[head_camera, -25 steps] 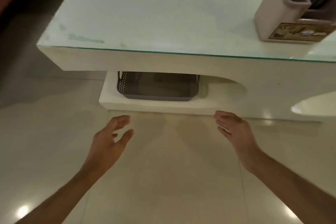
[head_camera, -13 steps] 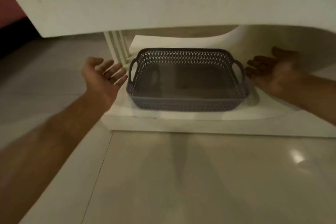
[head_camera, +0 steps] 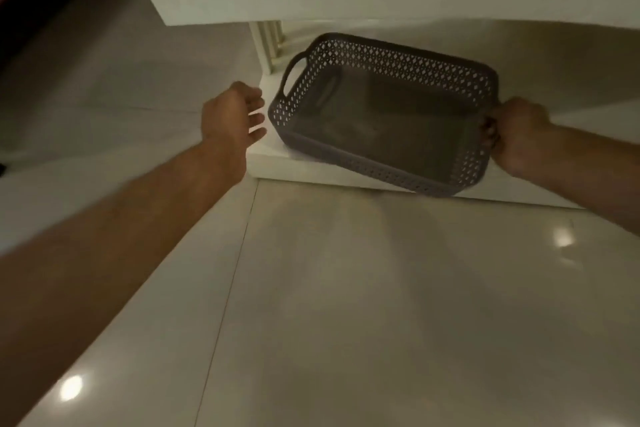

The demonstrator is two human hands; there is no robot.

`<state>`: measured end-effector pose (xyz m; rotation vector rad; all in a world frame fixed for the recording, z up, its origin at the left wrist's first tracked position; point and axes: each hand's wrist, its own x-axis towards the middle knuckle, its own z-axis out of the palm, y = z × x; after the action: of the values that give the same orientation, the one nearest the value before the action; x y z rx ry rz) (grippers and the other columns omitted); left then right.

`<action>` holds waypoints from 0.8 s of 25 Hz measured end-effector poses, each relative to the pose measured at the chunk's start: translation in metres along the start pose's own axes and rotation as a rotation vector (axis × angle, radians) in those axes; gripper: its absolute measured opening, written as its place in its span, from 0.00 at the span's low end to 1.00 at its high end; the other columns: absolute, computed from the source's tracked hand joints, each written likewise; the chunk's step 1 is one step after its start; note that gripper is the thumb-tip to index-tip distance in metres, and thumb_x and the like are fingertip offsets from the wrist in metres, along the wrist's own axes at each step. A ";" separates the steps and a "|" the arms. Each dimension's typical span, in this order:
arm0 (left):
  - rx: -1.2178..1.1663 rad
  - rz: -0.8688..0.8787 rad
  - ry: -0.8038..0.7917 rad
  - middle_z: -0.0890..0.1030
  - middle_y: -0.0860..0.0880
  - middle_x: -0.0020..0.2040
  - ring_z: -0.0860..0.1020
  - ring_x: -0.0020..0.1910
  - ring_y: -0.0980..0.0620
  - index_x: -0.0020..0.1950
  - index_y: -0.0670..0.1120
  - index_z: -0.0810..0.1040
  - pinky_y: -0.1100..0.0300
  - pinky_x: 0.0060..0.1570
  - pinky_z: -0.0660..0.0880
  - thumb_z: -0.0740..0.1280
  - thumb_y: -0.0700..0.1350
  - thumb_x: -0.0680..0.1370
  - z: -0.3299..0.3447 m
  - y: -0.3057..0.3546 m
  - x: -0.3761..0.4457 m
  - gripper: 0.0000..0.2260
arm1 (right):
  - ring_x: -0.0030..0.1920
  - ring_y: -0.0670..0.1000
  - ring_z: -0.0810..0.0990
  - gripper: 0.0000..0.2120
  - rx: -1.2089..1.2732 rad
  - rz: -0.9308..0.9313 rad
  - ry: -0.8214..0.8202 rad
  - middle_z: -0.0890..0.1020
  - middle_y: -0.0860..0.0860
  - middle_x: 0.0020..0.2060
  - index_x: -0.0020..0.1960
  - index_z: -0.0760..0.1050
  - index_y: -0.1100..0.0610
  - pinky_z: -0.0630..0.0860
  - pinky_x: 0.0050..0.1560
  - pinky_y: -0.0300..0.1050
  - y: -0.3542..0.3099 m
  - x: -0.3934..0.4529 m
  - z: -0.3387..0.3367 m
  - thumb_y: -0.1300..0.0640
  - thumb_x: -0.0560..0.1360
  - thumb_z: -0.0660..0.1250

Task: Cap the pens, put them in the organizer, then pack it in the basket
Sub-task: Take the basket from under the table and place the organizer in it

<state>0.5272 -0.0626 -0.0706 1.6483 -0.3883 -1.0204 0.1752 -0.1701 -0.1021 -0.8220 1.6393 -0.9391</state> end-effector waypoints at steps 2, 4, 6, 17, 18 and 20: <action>0.092 -0.093 0.074 0.84 0.50 0.54 0.80 0.48 0.51 0.61 0.44 0.83 0.58 0.52 0.81 0.69 0.46 0.80 -0.024 -0.008 -0.028 0.12 | 0.27 0.47 0.67 0.17 0.011 0.091 0.102 0.73 0.54 0.34 0.38 0.70 0.55 0.61 0.21 0.34 0.011 -0.046 -0.015 0.69 0.81 0.52; 0.137 -0.265 -0.006 0.82 0.49 0.62 0.80 0.57 0.48 0.64 0.46 0.81 0.52 0.60 0.80 0.69 0.48 0.82 -0.046 -0.011 -0.062 0.13 | 0.23 0.46 0.66 0.16 0.049 0.177 0.142 0.71 0.52 0.31 0.40 0.72 0.57 0.58 0.19 0.31 0.016 -0.095 -0.038 0.68 0.82 0.53; 0.274 -0.415 -0.134 0.81 0.51 0.66 0.78 0.63 0.46 0.68 0.50 0.79 0.43 0.66 0.76 0.68 0.53 0.83 -0.062 -0.004 -0.103 0.15 | 0.19 0.43 0.65 0.12 0.047 0.232 0.040 0.69 0.50 0.29 0.45 0.74 0.59 0.59 0.19 0.32 0.011 -0.138 -0.065 0.67 0.83 0.56; 0.336 -0.662 -0.065 0.83 0.46 0.36 0.80 0.31 0.48 0.45 0.41 0.85 0.55 0.39 0.80 0.71 0.46 0.81 -0.095 0.143 -0.281 0.10 | 0.20 0.43 0.65 0.11 -0.124 0.420 -0.159 0.70 0.49 0.26 0.54 0.82 0.60 0.60 0.20 0.36 -0.176 -0.317 -0.160 0.64 0.85 0.60; 0.304 -0.681 -0.143 0.83 0.46 0.36 0.79 0.31 0.49 0.47 0.42 0.84 0.56 0.39 0.79 0.70 0.45 0.83 -0.092 0.179 -0.284 0.09 | 0.21 0.43 0.65 0.11 -0.116 0.404 -0.149 0.71 0.49 0.26 0.55 0.82 0.60 0.61 0.21 0.36 -0.205 -0.322 -0.163 0.63 0.85 0.60; 0.303 -0.629 -0.260 0.83 0.48 0.38 0.81 0.34 0.50 0.49 0.44 0.84 0.56 0.41 0.80 0.69 0.46 0.84 -0.085 0.253 -0.281 0.08 | 0.24 0.46 0.67 0.12 -0.076 0.360 -0.131 0.75 0.50 0.27 0.56 0.84 0.60 0.63 0.25 0.39 -0.267 -0.326 -0.164 0.60 0.84 0.62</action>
<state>0.4941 0.1013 0.2788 1.9694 -0.1963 -1.7224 0.1105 0.0203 0.3031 -0.5974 1.6454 -0.5619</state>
